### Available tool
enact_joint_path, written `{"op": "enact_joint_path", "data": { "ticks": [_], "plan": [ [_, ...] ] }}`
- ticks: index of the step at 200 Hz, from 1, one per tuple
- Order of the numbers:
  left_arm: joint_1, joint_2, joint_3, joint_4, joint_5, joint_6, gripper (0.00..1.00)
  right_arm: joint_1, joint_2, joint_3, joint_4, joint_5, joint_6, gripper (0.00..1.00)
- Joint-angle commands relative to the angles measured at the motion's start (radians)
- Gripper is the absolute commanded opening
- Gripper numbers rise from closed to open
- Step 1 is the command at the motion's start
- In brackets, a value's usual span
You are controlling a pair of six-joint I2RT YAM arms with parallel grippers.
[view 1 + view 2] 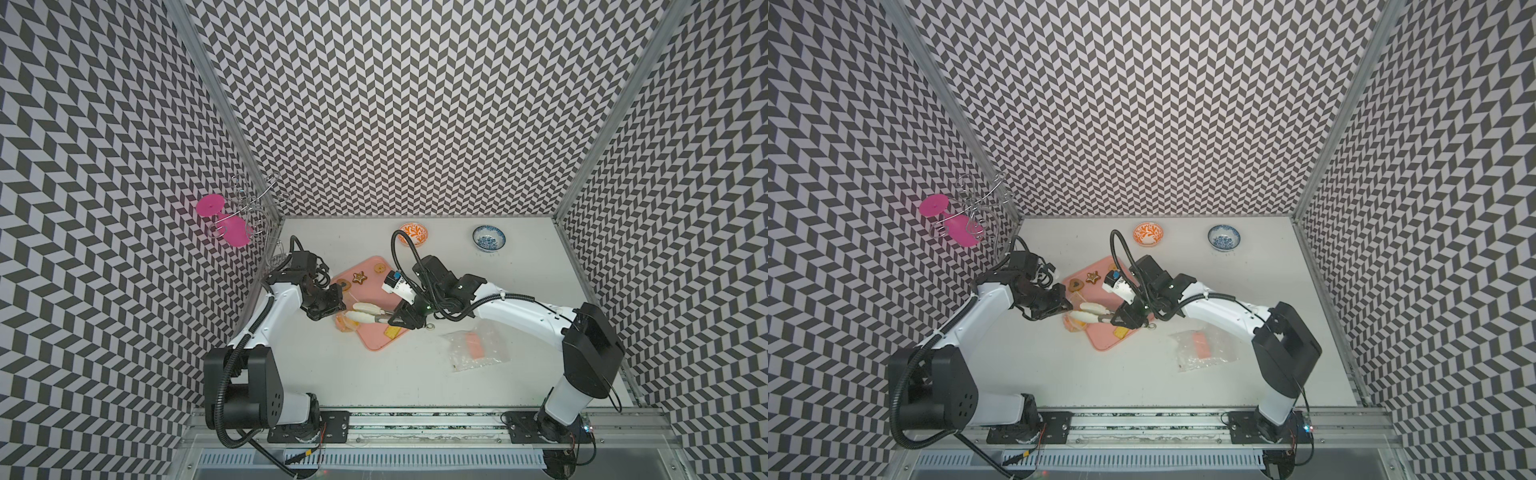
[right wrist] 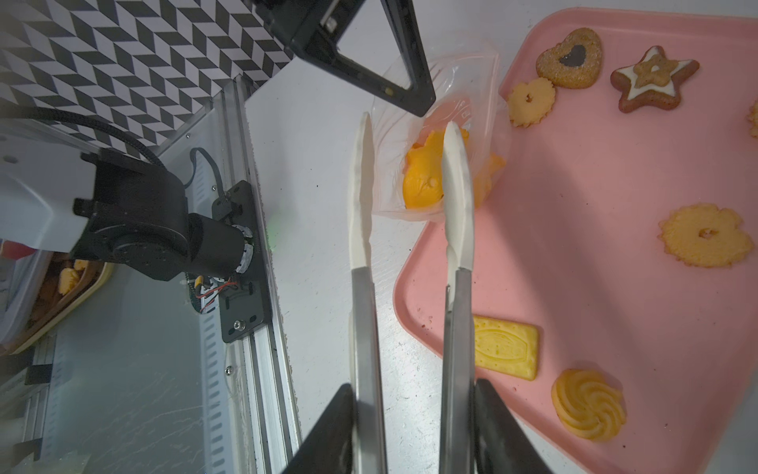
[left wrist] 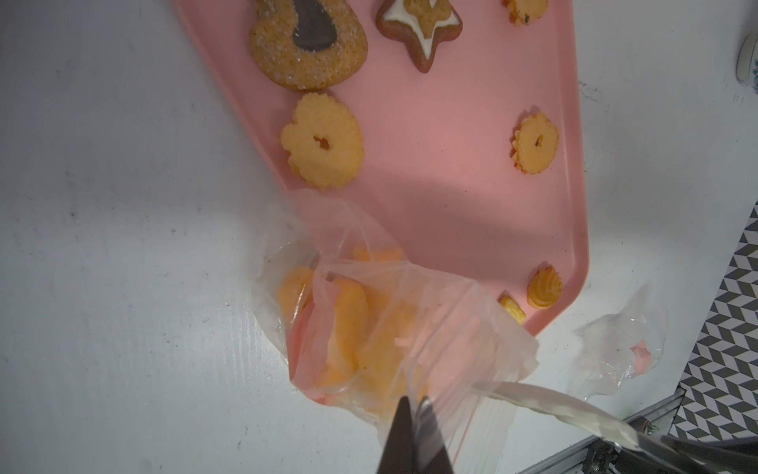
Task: Put the cookies into a resealable bag to prevent moisture
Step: Place the cookie in the ziploc bag, then adjust the cookie on the tray.
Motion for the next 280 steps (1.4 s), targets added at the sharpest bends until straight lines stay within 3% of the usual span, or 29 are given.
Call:
{"op": "enact_joint_path", "data": {
  "ticks": [1,67,101,218,280],
  "plan": [
    [0.009,-0.034,0.016,-0.010,0.001,0.010,0.00,-0.012,-0.074,0.034,0.004,0.013,0.004,0.44],
    [0.013,-0.036,0.019,-0.019,-0.010,0.019,0.00,-0.101,-0.271,-0.080,-0.258,0.303,-0.247,0.44],
    [0.013,-0.027,0.024,-0.017,-0.005,0.024,0.00,-0.094,-0.293,-0.151,-0.293,0.352,-0.354,0.44],
    [0.011,-0.026,0.001,-0.012,-0.006,0.028,0.00,0.019,-0.106,-0.067,-0.278,0.485,-0.460,0.46],
    [0.011,-0.031,-0.010,-0.007,-0.001,0.026,0.00,0.034,-0.019,0.027,-0.237,0.529,-0.426,0.46]
  ]
}}
